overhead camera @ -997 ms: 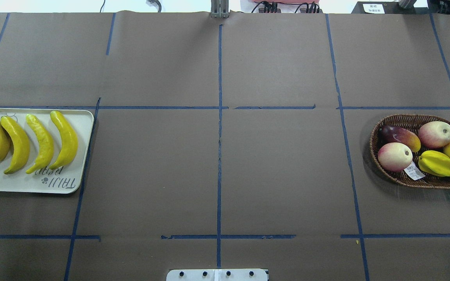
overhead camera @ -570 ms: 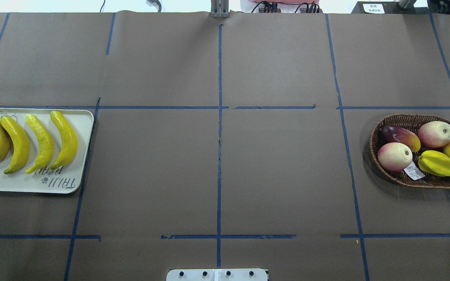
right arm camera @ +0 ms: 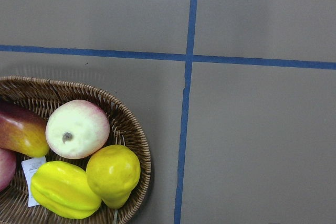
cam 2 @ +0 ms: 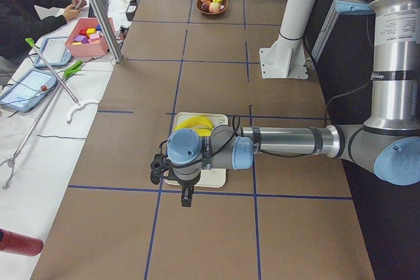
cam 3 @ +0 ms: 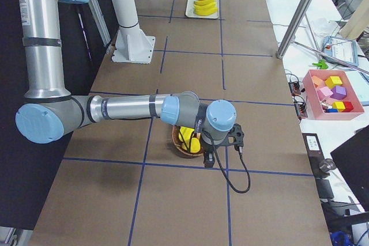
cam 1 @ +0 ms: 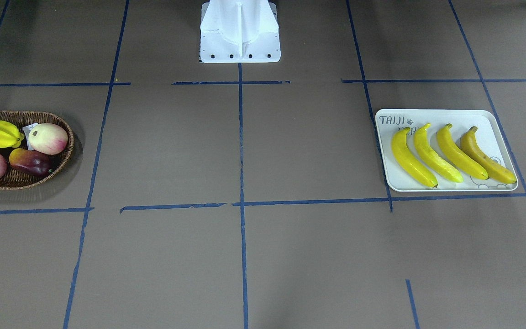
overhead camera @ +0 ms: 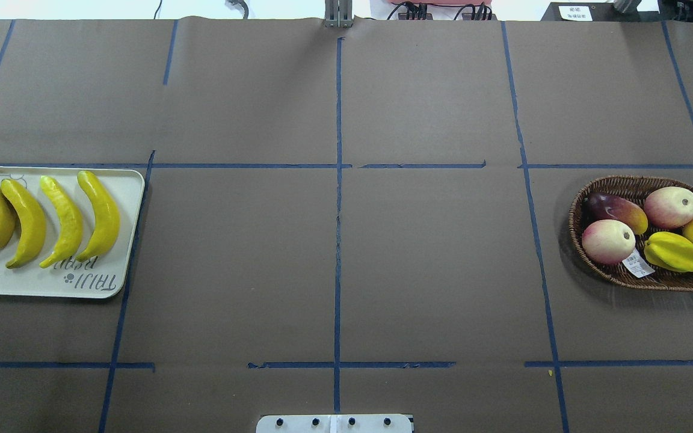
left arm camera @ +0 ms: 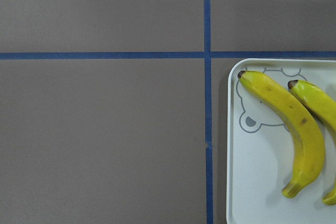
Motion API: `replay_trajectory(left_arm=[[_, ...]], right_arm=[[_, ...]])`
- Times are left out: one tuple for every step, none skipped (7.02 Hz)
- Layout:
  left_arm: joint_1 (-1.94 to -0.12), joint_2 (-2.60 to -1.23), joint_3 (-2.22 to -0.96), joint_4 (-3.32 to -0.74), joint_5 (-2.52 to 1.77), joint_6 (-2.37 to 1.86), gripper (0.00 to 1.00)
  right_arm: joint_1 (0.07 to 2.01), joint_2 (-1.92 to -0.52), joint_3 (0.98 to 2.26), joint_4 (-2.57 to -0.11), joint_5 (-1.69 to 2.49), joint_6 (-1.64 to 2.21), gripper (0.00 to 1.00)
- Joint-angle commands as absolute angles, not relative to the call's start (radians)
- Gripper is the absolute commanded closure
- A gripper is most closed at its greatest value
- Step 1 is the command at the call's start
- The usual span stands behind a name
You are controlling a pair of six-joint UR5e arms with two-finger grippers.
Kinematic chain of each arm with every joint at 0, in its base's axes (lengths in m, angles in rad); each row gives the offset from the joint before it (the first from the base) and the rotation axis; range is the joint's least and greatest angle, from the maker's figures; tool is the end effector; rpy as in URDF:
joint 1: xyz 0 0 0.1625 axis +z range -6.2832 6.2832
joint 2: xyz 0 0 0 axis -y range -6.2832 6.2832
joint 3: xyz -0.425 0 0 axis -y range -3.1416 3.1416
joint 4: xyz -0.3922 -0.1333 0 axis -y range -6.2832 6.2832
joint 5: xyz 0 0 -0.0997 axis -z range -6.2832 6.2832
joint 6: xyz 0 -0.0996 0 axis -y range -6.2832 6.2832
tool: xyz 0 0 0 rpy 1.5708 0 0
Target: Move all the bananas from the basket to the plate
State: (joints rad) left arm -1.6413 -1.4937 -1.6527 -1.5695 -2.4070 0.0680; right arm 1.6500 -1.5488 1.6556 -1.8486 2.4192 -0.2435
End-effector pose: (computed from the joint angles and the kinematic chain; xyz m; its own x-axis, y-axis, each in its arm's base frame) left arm -0.0916 -0.4541 0.6508 0.6720 0.0233 -0.7401 0.0248 0.9982 0.0539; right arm 0.0969 -0.4802 0.6274 0.6487 -0.0626 0.7585 0.0808 0.9966 0.0131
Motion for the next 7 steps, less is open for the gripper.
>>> replay_trajectory(left_arm=[[-1.641,-1.497,-1.654,-1.568,-2.407,0.067,0.00],[-1.641,-1.499,-1.652,-1.568,-2.407,0.067,0.00],[-1.640,-1.500,-1.652,-1.568,-2.407,0.066,0.00],[-1.640,-1.512,-1.655,-1.569,-2.407,0.022,0.00],[-1.640,-1.517,-1.652,-1.569,-2.405,0.018,0.00],[-1.641,-1.517,-1.654,-1.569,-2.405,0.020,0.00],[-1.641,-1.517,-1.654,-1.571,-2.405,0.020,0.00]], right_arm=[[1.654,-1.575,1.641,-1.842,2.408,-0.248,0.00],[1.654,-1.589,1.629,-1.829,2.408,-0.249,0.00],[1.654,-1.627,1.628,-1.740,2.401,-0.247,0.00],[1.654,-1.644,1.629,-1.691,2.387,-0.211,0.00],[1.654,-1.644,1.631,-1.689,2.387,-0.165,0.00],[1.654,-1.643,1.631,-1.689,2.387,-0.157,0.00],[1.654,-1.643,1.632,-1.689,2.388,-0.149,0.00]])
